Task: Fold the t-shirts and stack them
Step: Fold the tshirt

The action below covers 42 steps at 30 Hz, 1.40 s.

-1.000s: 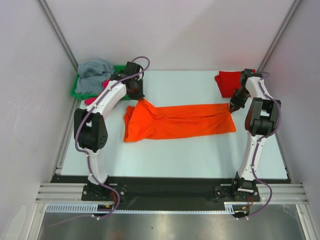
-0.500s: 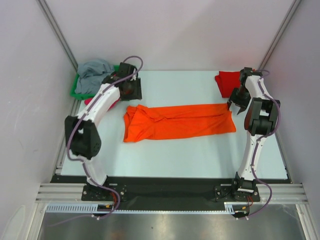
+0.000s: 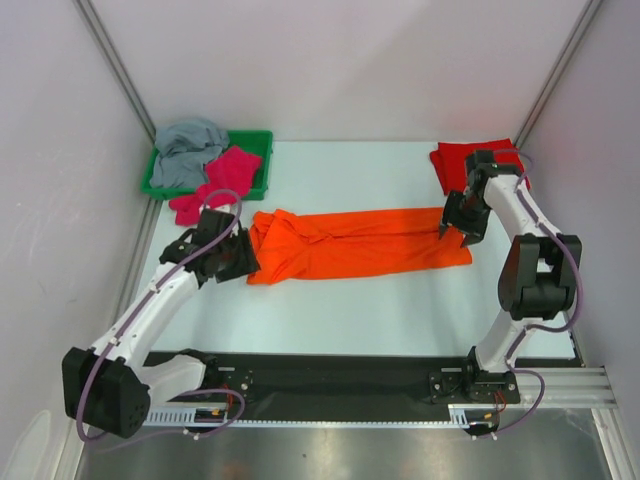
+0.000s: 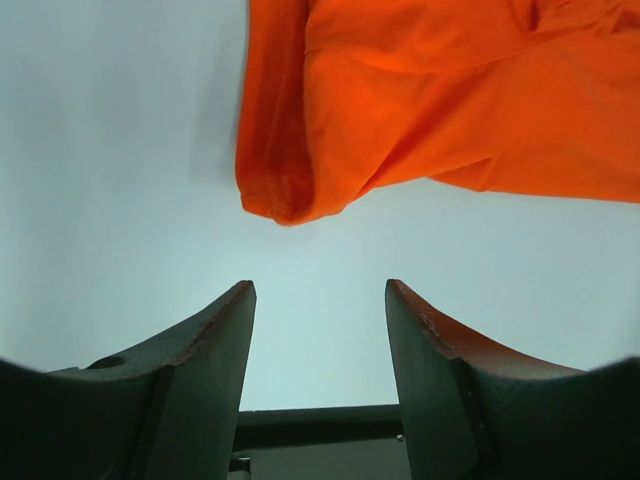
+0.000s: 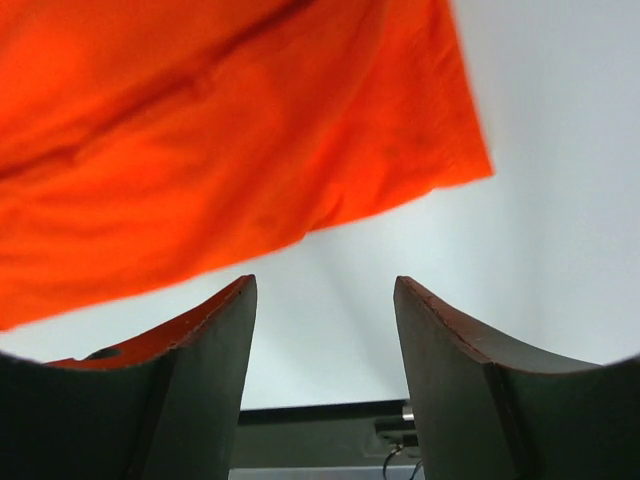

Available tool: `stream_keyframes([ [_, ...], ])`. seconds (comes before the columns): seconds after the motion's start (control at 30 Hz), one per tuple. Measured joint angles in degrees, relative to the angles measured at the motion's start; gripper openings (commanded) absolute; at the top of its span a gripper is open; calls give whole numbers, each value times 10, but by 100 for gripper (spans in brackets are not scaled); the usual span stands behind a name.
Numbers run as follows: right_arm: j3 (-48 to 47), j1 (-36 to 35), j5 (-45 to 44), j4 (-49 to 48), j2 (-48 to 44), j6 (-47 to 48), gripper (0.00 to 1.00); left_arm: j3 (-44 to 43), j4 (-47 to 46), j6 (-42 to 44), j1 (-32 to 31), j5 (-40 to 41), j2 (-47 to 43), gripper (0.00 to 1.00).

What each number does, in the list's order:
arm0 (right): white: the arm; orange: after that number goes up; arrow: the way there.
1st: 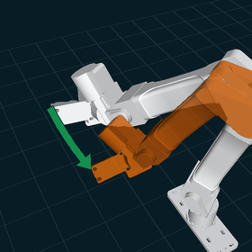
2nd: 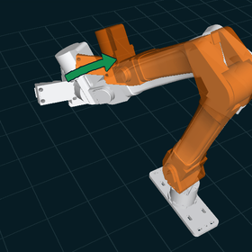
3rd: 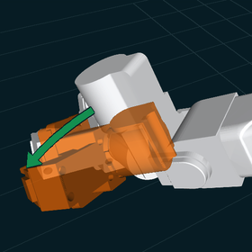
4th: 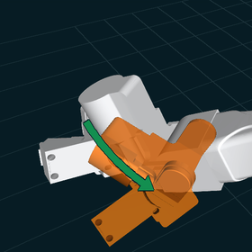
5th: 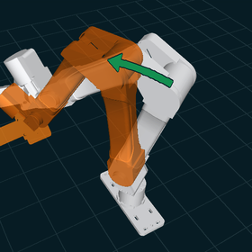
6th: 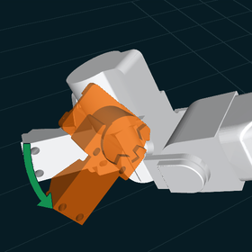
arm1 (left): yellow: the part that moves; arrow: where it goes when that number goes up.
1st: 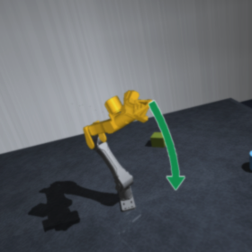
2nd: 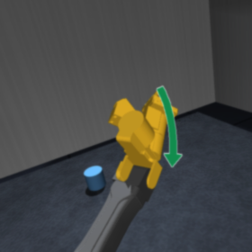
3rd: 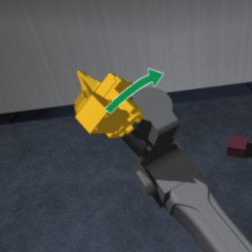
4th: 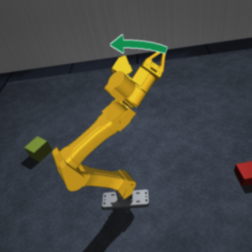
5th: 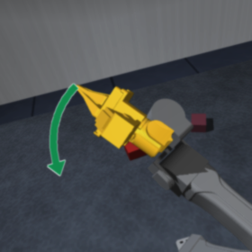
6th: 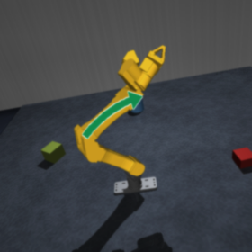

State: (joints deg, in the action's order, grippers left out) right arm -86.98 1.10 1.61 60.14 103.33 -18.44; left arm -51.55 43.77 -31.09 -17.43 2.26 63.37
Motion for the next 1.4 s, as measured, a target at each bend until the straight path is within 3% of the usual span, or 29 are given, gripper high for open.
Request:
stream_keyframes([
  [0.33, 94, -10, 18, -16, -40, -1, 62, 80, -62, -10, 78, -61, 60, 59],
  [0.67, 107, -10, 19, -22, -69, -2, 62, 81, -125, -21, 87, -105, 133, 56],
  [0.77, 112, -10, 22, -22, -69, -5, 62, 81, -131, -25, 90, -107, 147, 49],
  [0.9, 114, -6, 23, -28, -69, -12, 61, 81, -133, -37, 102, -109, 158, 29],
  [0.97, 120, 3, 28, -35, -69, -16, 60, 81, -133, -41, 110, -111, 158, 25],
  [1.0, 125, 11, 33, -37, -68, -19, 59, 81, -134, -41, 114, -112, 158, 17],
  [1.2, 156, 85, 54, -49, -68, -26, 57, 88, -141, -45, 137, -116, 160, 1],
  [1.37, 174, 120, 61, -61, -60, -25, 57, 91, -155, -44, 140, -123, 173, 0],
  [1.4, 176, 125, 66, -65, -58, -25, 57, 92, -156, -44, 140, -126, 175, 6],
])
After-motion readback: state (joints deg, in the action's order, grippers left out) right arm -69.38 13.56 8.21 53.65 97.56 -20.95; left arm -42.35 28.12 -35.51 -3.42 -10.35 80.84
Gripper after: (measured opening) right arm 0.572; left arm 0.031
